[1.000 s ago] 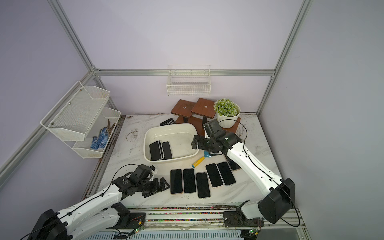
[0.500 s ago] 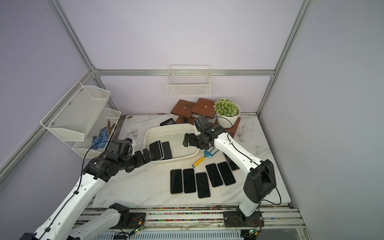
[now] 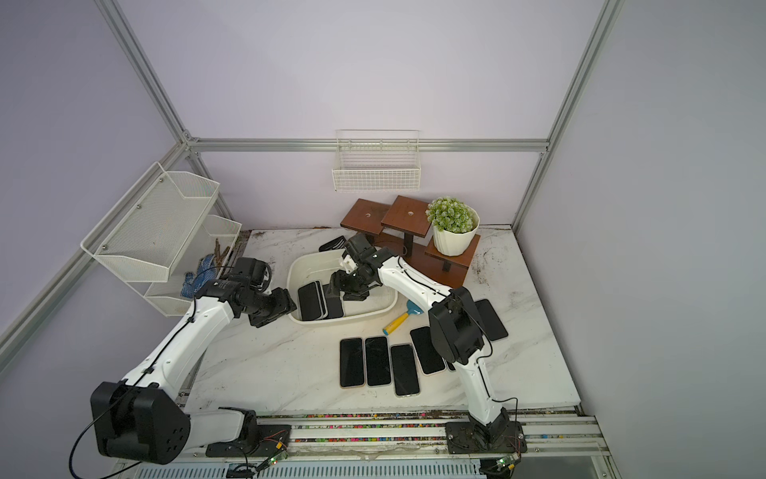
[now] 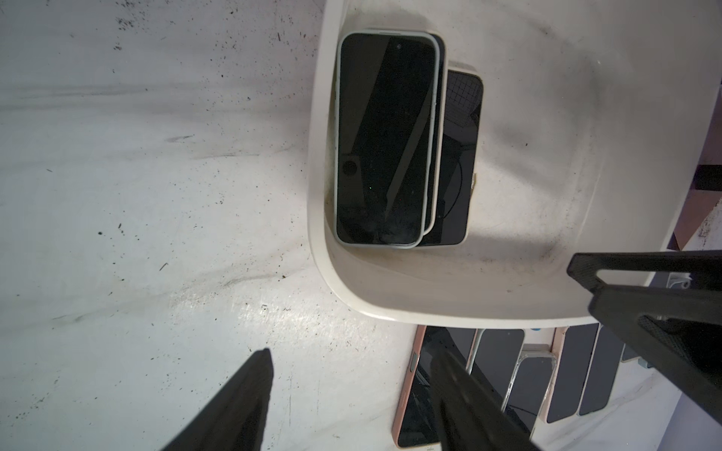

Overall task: Take the phone out of the storage box
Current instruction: Place the phone at the center of the board.

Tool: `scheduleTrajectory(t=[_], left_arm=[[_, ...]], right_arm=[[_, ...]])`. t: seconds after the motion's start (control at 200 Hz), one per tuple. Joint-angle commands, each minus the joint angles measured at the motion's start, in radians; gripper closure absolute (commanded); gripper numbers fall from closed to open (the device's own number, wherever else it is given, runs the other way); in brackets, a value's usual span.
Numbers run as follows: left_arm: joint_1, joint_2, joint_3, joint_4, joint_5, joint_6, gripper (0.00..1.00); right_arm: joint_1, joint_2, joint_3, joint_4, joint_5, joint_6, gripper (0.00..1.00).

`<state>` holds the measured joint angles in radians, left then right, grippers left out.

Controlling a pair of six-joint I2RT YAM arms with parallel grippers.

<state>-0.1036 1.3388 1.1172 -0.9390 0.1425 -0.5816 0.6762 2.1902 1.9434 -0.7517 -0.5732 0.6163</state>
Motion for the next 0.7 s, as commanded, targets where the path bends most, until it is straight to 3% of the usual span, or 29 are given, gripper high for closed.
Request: scheduleTrajectory(t=[0.0,0.25,0.69], left_arm=[[0.017,0.03,0.003,0.078,0.057,0.042,0.35],[0.022,0.155,0.017,0.122,0.088,0.071,0.44],[0.033,0.283,0.071,0.118,0.1,0.14,0.52]], right_arm=[[0.007,0.05,0.055,0.076,-0.092,0.05,0.42],[0.037,0.159,0.121,0.16,-0.171,0.097,0.46],[0.052,0.232,0.141,0.061,-0.096,0.1,0.47]])
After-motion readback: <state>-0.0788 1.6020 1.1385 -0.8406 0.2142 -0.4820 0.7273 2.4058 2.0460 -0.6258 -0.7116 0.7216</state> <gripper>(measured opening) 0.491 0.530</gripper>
